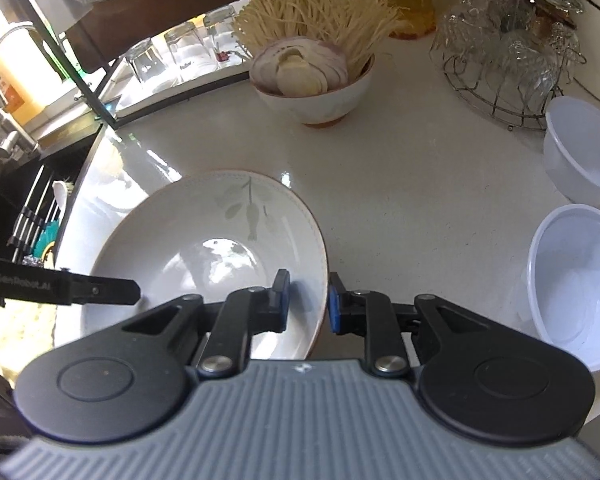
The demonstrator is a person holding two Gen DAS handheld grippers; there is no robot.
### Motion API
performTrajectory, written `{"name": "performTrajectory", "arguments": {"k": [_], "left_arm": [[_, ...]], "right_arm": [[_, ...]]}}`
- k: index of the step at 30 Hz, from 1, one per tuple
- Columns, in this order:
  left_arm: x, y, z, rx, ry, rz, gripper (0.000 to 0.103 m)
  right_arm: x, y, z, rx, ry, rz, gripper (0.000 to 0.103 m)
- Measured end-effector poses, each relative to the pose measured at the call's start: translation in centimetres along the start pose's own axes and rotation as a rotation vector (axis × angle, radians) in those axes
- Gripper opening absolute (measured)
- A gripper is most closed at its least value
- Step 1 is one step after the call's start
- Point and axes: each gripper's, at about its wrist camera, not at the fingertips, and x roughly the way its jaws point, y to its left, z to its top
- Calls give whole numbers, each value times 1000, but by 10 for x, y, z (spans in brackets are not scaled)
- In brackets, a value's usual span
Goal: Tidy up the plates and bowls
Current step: 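Lift the bowl with both grippers and carry it over the stacked plate, then lower the white leaf bowl onto the plate and open both grippers, then move both tools toward the rim of the light blue plastic bowl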
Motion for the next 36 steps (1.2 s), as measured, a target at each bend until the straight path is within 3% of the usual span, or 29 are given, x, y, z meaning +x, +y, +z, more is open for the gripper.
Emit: {"name": "performTrajectory", "arguments": {"k": [5, 9, 18, 23, 26, 36], "left_arm": [[-7, 8, 5, -24, 7, -50, 35], [-8, 15, 11, -40, 32, -90, 36], [-11, 13, 12, -21, 90, -97, 43], [-24, 1, 8, 64, 37, -30, 58], [-31, -1, 4, 109, 2, 3, 58], [-81, -8, 5, 99, -180, 37, 58]], "right_arm": [[7, 5, 0, -21, 32, -2, 26], [9, 5, 1, -8, 40, -7, 26], [4, -6, 1, 96, 22, -29, 26], [-13, -12, 6, 139, -28, -45, 26], [-25, -10, 11, 153, -63, -45, 26], [-82, 3, 30, 114, -208, -15, 26]]}}
